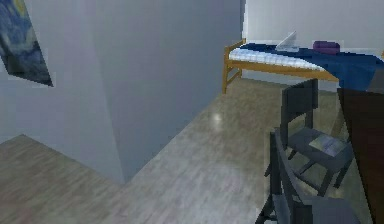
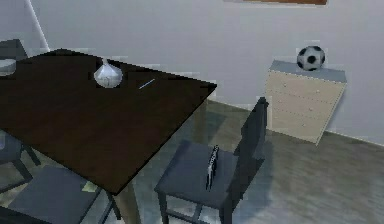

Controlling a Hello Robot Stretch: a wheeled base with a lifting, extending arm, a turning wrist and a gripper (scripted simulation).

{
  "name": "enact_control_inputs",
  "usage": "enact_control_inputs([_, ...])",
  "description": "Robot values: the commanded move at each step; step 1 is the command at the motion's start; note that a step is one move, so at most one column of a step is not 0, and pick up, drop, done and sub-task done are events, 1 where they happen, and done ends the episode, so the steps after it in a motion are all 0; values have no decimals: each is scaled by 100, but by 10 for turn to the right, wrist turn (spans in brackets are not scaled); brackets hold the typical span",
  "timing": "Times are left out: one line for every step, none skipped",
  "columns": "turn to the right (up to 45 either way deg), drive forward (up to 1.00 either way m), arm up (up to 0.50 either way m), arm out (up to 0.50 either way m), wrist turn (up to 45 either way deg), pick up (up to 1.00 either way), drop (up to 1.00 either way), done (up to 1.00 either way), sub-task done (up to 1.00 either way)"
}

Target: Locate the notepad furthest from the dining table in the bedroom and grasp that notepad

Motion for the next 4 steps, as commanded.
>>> enact_control_inputs([0, 0, 50, 0, 0, 0, 0, 0, 0])
enact_control_inputs([0, 0, 4, 0, 0, 0, 0, 0, 0])
enact_control_inputs([0, 0, 0, 42, 0, 0, 0, 0, 0])
enact_control_inputs([0, 0, 0, 0, 450, 0, 0, 0, 0])
